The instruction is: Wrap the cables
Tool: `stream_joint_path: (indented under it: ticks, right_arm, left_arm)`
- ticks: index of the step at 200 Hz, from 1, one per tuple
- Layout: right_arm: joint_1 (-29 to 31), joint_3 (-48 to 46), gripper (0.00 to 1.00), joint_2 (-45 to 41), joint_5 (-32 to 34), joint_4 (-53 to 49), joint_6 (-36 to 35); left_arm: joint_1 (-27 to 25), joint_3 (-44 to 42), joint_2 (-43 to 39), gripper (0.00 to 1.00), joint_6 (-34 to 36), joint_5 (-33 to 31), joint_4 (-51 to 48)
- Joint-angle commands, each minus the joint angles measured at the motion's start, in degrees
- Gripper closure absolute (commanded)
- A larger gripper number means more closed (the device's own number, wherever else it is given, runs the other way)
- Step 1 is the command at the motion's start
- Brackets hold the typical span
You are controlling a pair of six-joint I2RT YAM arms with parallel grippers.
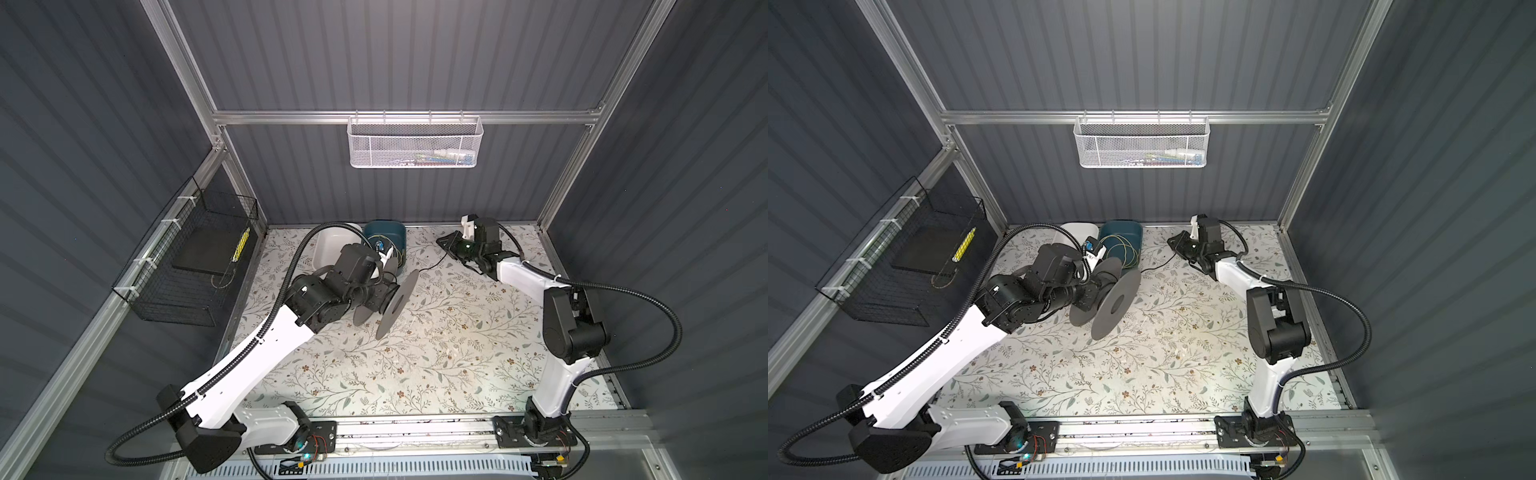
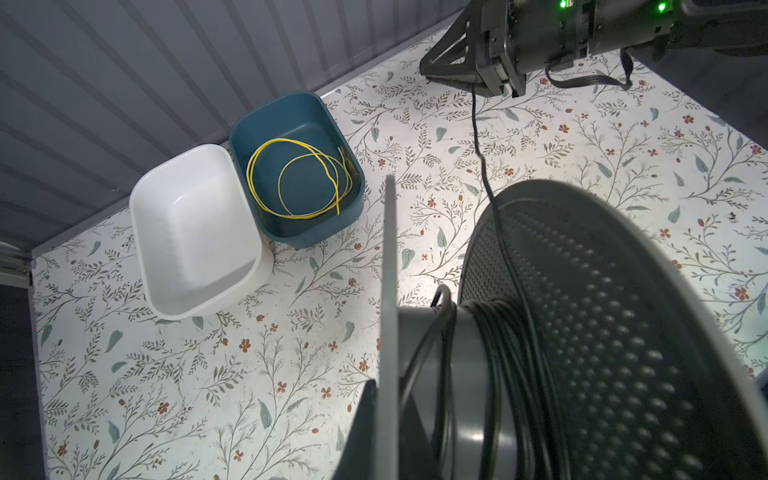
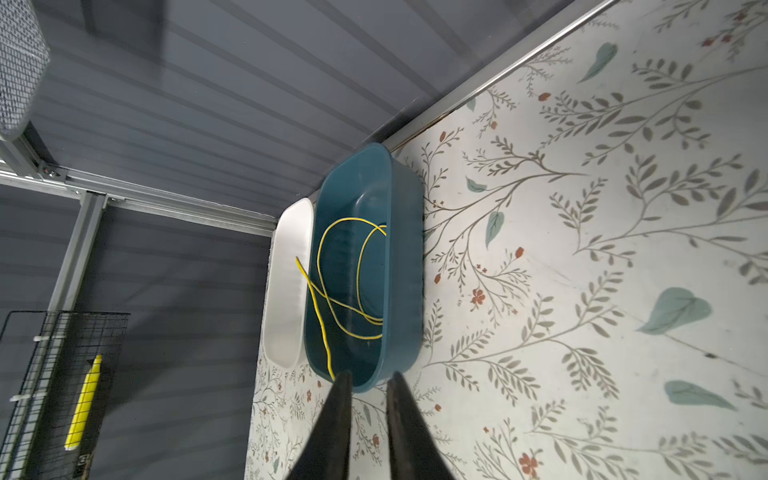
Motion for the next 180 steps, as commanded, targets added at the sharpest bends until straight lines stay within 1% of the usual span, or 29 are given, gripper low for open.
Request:
stream_joint_path:
  ticks: [1,7,31,39,57,71,82,101,108,120,124,132,134,154,165,172,180]
  right_arm:
    - [-1.03,-1.83,0.73,-0.77,-0.30,1.02,-1.12]
    - [-1.61,-2.22,0.72,-0.81,-0.19,0.97,-1.47]
    - [-3.92,-3.78,0.72,-0.96,-0.27,0.44,-2.32]
    - [-4.66,-4.23,0.69,-1.07,-0.38,0.35,-2.42]
    - [-6.21,-5.31,0.68,-1.67,-1.07,0.60,-2.29]
    - [-6.75,-5.94,0.63,-2.58,-0.49,-0.57,-3.62]
    - [-7.22,-6.65,0.62,-3.73,-0.25,-1.23,-4.70]
    - [-7.91,-8.74,0.66,-7.92,1.23,-3.29,-8.65]
    - [-7.90,-9.31,0.69,-10.13,1.64,-4.67,-11.31]
    - [-7.78,-10.39,0.70,-14.59,2.27,-7.98,-15.78]
    - [-7.69,-10.64,0.72,-16.15,2.83,-9.56,-17.38]
    - [-7.40,-11.11,0.73,-19.27,4.16,-13.03,-20.95]
    - [-7.29,-11.14,0.73,-20.17,6.22,-13.89,-21.90]
    - [-5.50,-12.64,0.75,-27.62,17.36,-21.97,-29.37]
    - [-4.19,-13.50,0.75,-30.70,21.69,-24.66,-31.93]
    - [-2.82,-13.89,0.73,-32.11,24.91,-26.20,-33.31]
    - [-0.62,-14.73,0.69,-33.70,27.25,-27.18,-35.74]
  left_arm:
    - [0.21,5.04,-2.13,1.00,0.25,1.28,0.16]
    - [0.26,5.90,-2.02,1.00,0.34,1.37,-0.46]
    - [0.28,9.11,-1.83,1.00,0.69,2.10,-2.47]
    - [0.26,10.36,-1.53,1.00,0.87,2.29,-3.19]
    - [0.28,12.96,-1.04,1.00,0.95,3.63,-3.80]
    - [0.25,15.14,-0.52,1.00,1.19,4.67,-4.02]
    - [0.24,17.32,0.24,1.00,1.50,4.99,-4.54]
    - [0.28,21.44,1.87,1.00,2.09,6.03,-6.42]
    - [0.27,22.87,2.74,1.00,2.07,5.97,-7.54]
    - [0.27,24.89,4.15,1.00,2.05,5.14,-8.90]
    - [0.27,25.49,4.65,1.00,2.00,4.66,-10.74]
    - [0.27,26.44,5.51,1.00,1.71,3.79,-12.32]
    - [0.27,26.72,5.73,1.00,1.61,3.44,-12.66]
    - [0.27,28.84,7.97,1.00,0.01,0.28,-16.43]
    - [0.27,29.45,8.87,1.00,-0.85,-0.69,-17.80]
    - [0.28,29.35,9.10,1.00,-1.16,-0.80,-18.04]
    - [0.28,29.07,9.18,1.00,-1.59,-1.03,-17.85]
